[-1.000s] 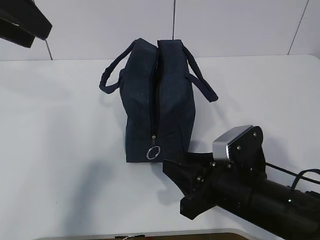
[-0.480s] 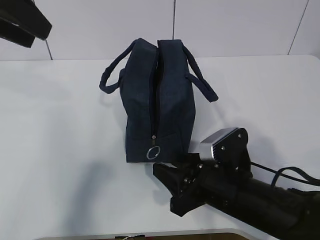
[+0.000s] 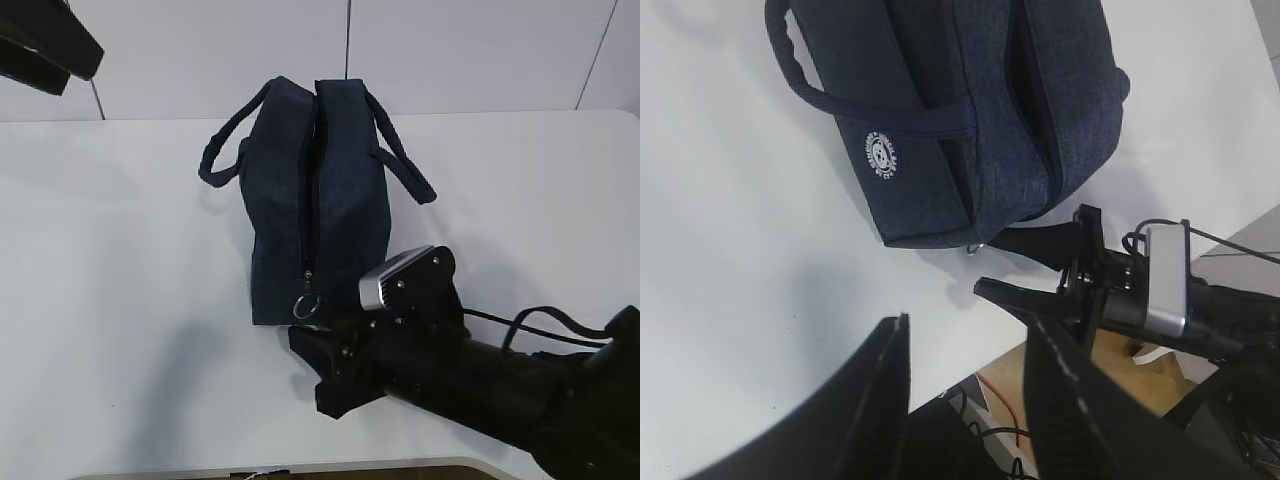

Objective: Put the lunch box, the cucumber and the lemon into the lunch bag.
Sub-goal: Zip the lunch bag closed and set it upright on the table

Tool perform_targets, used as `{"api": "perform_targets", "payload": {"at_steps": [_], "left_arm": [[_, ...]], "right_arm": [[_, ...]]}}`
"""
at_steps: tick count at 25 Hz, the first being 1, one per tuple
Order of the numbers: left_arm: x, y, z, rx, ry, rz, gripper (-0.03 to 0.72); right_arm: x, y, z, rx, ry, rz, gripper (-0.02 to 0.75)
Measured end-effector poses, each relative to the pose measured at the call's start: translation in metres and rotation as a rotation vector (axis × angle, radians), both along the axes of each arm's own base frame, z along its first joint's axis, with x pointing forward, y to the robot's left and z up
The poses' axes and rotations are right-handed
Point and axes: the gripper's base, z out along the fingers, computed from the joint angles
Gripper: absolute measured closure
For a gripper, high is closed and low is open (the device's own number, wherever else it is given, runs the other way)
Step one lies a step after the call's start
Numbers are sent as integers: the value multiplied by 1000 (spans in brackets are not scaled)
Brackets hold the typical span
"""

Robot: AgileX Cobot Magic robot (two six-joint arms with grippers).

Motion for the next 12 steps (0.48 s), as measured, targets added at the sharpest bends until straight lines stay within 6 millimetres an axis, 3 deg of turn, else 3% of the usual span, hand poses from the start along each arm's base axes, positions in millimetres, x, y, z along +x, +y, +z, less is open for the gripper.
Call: {"api": "perform_targets", "payload": {"at_steps": [12], "left_arm": [[0,0,0,0,0,0,413]], "right_arm": [[18,11,5,-43,10,-6,330]]}}
